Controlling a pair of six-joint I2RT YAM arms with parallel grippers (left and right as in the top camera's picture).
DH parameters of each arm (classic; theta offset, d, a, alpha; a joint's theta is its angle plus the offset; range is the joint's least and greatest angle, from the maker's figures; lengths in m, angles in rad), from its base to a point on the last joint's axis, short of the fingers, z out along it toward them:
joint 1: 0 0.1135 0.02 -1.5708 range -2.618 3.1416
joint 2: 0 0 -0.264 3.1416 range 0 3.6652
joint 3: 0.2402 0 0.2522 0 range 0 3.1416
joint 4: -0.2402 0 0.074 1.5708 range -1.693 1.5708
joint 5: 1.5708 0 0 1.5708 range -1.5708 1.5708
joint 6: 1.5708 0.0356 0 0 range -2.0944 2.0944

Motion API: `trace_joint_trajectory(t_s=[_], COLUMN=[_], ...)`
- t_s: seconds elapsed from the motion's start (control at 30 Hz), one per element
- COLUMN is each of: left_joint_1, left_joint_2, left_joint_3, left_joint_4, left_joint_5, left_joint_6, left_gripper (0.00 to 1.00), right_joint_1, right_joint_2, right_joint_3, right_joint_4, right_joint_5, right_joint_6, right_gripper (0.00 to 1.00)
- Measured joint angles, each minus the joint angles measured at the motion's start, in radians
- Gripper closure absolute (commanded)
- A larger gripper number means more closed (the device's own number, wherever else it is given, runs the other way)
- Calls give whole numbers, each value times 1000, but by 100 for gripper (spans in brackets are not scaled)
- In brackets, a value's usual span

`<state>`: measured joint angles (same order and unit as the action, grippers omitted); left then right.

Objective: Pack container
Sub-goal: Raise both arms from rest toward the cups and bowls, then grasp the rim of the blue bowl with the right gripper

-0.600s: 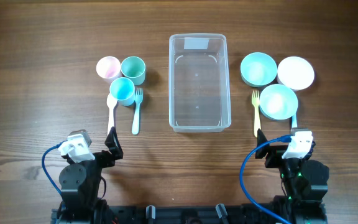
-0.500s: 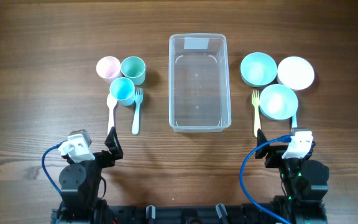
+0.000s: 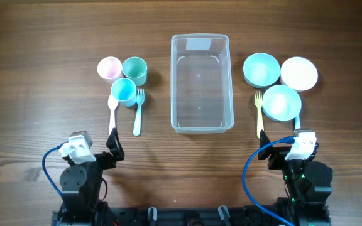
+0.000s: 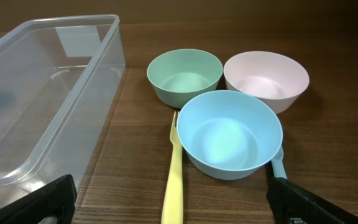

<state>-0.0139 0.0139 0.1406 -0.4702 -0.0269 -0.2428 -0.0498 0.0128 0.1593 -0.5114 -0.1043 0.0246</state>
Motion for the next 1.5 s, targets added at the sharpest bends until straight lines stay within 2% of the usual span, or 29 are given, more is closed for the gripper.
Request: trace_joint_trajectory(t_s=[0.5,0.6,0.77,0.93,1.1,1.23,1.37,1.43,1.5], left_joint_1=[0,0,0,-1,-2,-2,-2,2,15], left_joint_2=[0,0,0,40,280,589,898,1047,1136], left_joint_3=[-1,-1,-2,44,307,574,842,977,1032], left_joint_4=[30,25,24,21,-10,-61,-142,-188,-201], left_joint_5=[-5,26,198,229,130,91,72,68,53], left_joint_6=[0,-11,-50,-90,-97,-97,-90,-57,-38], left_gripper=[1,0,0,0,0,0,0,0,0], right_joint_1=[0,0,0,0,0,1,1,2,2], right_joint_2=[0,0,0,16,257,572,929,1101,1221], right_joint_3=[0,0,0,26,252,507,877,1087,1236], right_joint_4=[1,3,0,134,145,64,-248,-412,-530], right_joint_5=[-5,-83,-271,-416,-470,-479,-432,-344,-212], right_joint_6=[5,117,514,536,475,396,258,183,132], right_gripper=[0,0,0,0,0,0,0,0,0])
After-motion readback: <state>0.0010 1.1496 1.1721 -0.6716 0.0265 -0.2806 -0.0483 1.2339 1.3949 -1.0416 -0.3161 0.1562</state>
